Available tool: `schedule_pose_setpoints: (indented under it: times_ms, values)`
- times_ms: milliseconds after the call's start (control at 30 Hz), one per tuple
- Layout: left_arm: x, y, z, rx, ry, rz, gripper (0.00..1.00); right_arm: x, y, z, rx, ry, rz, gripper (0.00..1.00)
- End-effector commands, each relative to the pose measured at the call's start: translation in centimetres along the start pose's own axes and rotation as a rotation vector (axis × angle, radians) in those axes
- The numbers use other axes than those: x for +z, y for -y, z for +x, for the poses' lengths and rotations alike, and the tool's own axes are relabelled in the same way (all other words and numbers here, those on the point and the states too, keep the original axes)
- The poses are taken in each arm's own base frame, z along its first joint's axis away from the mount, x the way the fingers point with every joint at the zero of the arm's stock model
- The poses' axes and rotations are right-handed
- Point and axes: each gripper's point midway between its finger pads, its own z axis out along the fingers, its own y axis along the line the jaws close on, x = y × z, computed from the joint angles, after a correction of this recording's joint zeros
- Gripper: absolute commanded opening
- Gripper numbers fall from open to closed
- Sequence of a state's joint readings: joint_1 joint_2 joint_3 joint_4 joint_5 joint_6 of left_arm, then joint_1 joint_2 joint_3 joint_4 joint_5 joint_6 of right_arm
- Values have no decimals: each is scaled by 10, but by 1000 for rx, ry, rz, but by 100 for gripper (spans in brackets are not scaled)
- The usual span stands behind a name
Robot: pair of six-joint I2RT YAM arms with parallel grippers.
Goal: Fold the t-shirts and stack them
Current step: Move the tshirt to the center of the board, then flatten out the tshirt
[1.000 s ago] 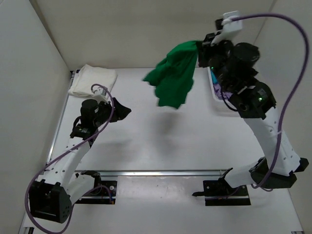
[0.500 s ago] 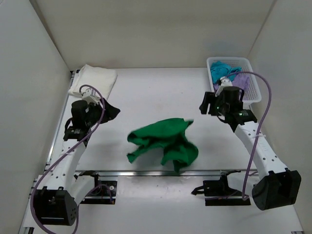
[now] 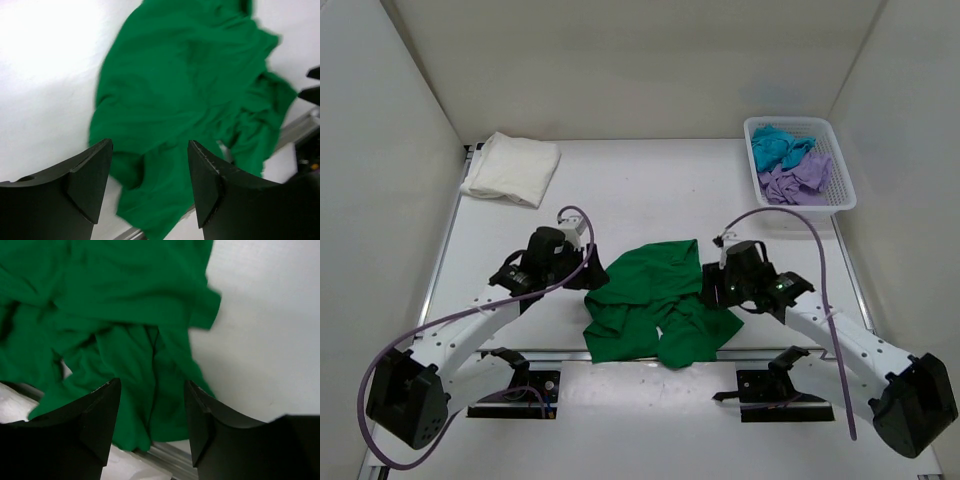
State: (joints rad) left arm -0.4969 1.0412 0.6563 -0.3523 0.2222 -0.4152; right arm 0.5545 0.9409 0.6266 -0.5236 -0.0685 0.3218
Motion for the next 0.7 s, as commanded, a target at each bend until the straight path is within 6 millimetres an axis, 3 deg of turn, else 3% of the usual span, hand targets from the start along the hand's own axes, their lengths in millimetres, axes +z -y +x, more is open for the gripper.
schedule_pose_setpoints:
  times_ms: [0,100,167,300,367,467,567,667]
  values:
    - [-7,-31,29,-34,-39,-112,73,15,-16,11,47,-10,-23,51]
    - [-6,-35,40,-63,-36,-121,73,20,-2,3,69,4,61,54]
    - [-3,-43,48,-69,-50,-169,74,24,20,-4,180,22,128,57]
    - [5,-58,64,-166,-48,-197,73,38,31,-18,308,115,37,56]
    - [4,-63,58,-184,6,-213,74,43,39,-36,299,184,40,57]
    - [8,-62,56,-197,3,-187,74,59,38,-38,301,156,-25,56]
    - [18,-47,57,-182,-21,-121,74,59,22,-52,269,203,-107,54]
    - [26,-43,70,-221,-31,-75,70,59,22,-42,284,224,-157,53]
